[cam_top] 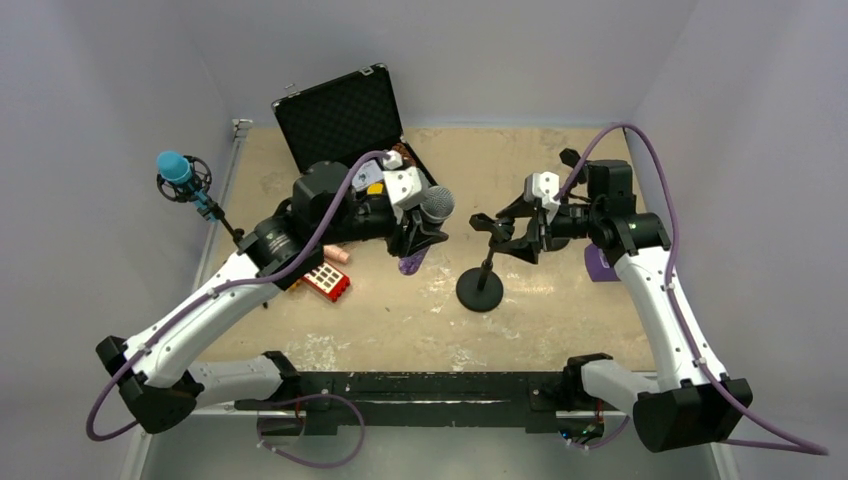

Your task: Attach the microphones to the stand

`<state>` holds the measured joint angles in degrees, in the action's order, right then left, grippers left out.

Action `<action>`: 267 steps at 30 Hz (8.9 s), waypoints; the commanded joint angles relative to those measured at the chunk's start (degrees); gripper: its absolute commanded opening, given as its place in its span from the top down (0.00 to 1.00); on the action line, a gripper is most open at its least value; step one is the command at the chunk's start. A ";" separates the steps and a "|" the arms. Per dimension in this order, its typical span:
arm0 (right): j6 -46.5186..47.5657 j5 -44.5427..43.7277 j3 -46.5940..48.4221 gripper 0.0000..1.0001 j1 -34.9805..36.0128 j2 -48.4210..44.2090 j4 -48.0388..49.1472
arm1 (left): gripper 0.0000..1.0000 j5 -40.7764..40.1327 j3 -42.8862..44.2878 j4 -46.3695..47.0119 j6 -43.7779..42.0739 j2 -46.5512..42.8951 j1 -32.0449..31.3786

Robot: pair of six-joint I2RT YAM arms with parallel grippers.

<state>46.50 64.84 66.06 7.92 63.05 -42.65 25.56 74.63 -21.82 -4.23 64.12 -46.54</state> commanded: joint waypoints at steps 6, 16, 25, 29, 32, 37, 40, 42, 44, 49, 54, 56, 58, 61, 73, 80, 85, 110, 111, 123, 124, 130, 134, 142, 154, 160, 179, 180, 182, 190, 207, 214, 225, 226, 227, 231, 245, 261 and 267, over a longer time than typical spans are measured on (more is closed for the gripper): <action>3.78 6.63 3.05 0.80 -0.10 1.41 -5.47 | 1.00 6.12 8.08 11.45 -3.02 8.68 1.54; 2.77 7.47 2.37 1.00 -0.14 1.27 -4.63 | 1.00 9.66 12.36 15.45 -3.86 16.84 1.72; 1.95 9.24 2.76 1.00 -0.10 2.15 -5.07 | 1.00 14.20 10.08 30.32 6.46 21.95 1.23; 0.62 9.41 2.79 1.00 -0.10 2.42 -4.62 | 1.00 16.13 8.30 36.84 10.55 23.29 0.73; -2.92 9.27 2.35 0.98 -0.19 2.40 -2.28 | 1.00 16.51 5.05 40.89 13.01 23.23 0.48; -7.39 8.45 1.11 0.49 -0.28 1.33 0.76 | 1.00 15.46 1.56 43.33 13.95 22.57 0.49; -9.30 7.84 -0.34 0.42 -0.28 0.08 3.52 | 1.00 14.99 0.31 43.81 13.86 22.38 0.45; -9.98 7.35 -0.81 0.42 -0.35 -0.20 4.36 | 1.00 14.79 -0.28 44.17 13.72 22.44 0.46; -10.32 7.39 -0.87 0.62 -0.35 0.09 4.56 | 1.00 14.64 -0.74 44.59 13.81 22.32 0.49; -9.42 7.05 -0.10 1.00 -0.37 0.68 2.97 | 1.00 14.58 -2.31 46.47 14.20 21.86 0.48; -10.22 6.18 0.44 1.00 -0.37 1.97 3.08 | 1.00 15.60 -4.56 50.39 16.29 22.12 0.44; -10.36 6.69 0.70 0.99 -0.37 2.60 2.87 | 1.00 15.81 -5.26 52.70 17.71 22.61 0.49; -10.37 7.00 1.26 0.98 -0.43 3.18 2.36 | 1.00 16.11 -5.48 55.03 19.38 23.45 0.41; -10.38 7.16 2.05 0.86 -0.43 3.72 1.37 | 1.00 16.62 -5.22 56.90 21.19 24.49 0.44; -13.42 6.79 0.70 0.30 -0.47 0.99 3.99 | 0.50 10.01 -9.34 53.18 19.91 18.61 0.67; -12.86 6.45 3.50 0.26 -0.45 1.29 1.63 | 0.22 5.62 -10.58 50.12 19.01 14.17 0.74; -9.50 5.57 6.47 0.24 -1.20 1.38 -2.93 | 0.16 3.70 -11.88 45.08 15.15 9.26 1.05; 12.28 11.47 -13.48 0.25 -9.67 -0.69 1.21 | 0.02 -19.62 -41.20 16.94 17.35 -38.23 1.24; 13.98 11.97 -13.64 0.26 -9.30 0.15 0.98 | 0.02 -20.00 -41.82 16.97 17.75 -39.06 1.26; 2.30 10.62 -18.25 0.36 -0.70 6.49 19.31 | 0.02 -21.25 -44.00 18.31 18.40 -39.24 1.28; 0.94 10.62 -18.71 0.39 -0.09 6.74 21.03 | 0.02 -21.25 -44.04 18.19 18.38 -39.24 1.29; -1.53 12.88 -17.04 0.70 0.94 9.82 20.50 | 0.02 -21.40 -44.04 17.11 18.29 -39.81 1.26; 1.99 13.61 -14.92 1.00 0.95 10.69 16.17 | 0.02 -21.61 -43.96 16.58 18.21 -40.44 1.25; -11.40 6.71 -1.67 1.00 1.39 15.54 24.70 | 0.03 -23.18 -40.47 11.81 16.39 -40.48 1.30; -39.48 -21.13 16.68 1.00 4.67 33.43 56.67 | 0.03 -27.19 -38.70 10.19 16.71 -39.12 1.30; -40.09 -37.22 26.44 1.00 7.80 43.00 59.79 | 0.02 -28.04 -37.28 9.12 15.49 -37.18 1.28; -40.85 -40.75 20.90 0.89 8.60 46.67 64.58 | 0.02 -29.04 -38.98 9.07 15.30 -37.31 1.27; -40.61 -39.97 19.86 0.84 8.53 46.04 64.70 | 0.02 -28.93 -39.09 9.27 15.30 -37.31 1.26; -40.52 -39.03 17.92 0.74 8.60 44.93 64.92 | 0.02 -28.95 -39.29 9.50 15.30 -37.22 1.23; -40.43 -38.81 13.91 0.45 8.27 40.87 64.21 | 0.02 -29.23 -39.13 7.69 16.11 -37.98 1.25; -40.42 -35.42 -1.21 0.22 7.19 25.00 55.62 | 0.01 -33.66 -33.71 -1.99 19.25 -34.86 1.34; -35.21 -23.40 -6.41 0.22 7.18 17.08 42.39 | 0.01 -39.60 -28.52 -9.07 20.54 -28.83 1.31; -19.36 -9.83 -8.82 0.22 7.16 7.16 18.18 | 0.01 -36.64 -23.52 -9.45 25.55 -17.83 7.51; -18.46 -9.84 -9.44 0.22 7.21 5.49 17.08 | 0.01 -35.69 -23.56 -9.00 25.92 -17.47 8.14; -17.24 -9.79 -10.14 0.22 7.16 4.13 15.96 | 0.01 -34.68 -23.50 -8.46 26.34 -17.16 8.57; -13.46 -11.11 -12.52 0.21 6.66 -1.87 12.88 | 0.01 -32.23 -23.80 -7.80 27.33 -17.49 8.66; -12.34 -7.27 -17.59 0.20 -2.66 -11.97 12.42 | 0.01 -28.97 -28.41 -1.65 32.86 -16.11 16.04; -13.02 -6.13 -21.94 0.20 -7.74 -15.23 15.95 | 0.01 -32.86 -19.61 -4.90 40.74 3.13 30.35; -13.22 -5.27 -20.96 0.21 -10.58 -15.58 15.22 | 0.01 -30.36 -18.63 -6.58 38.99 4.59 30.46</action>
<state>33.65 57.23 44.34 -0.71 48.56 -28.67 -5.41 53.95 -27.49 34.85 69.49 -16.43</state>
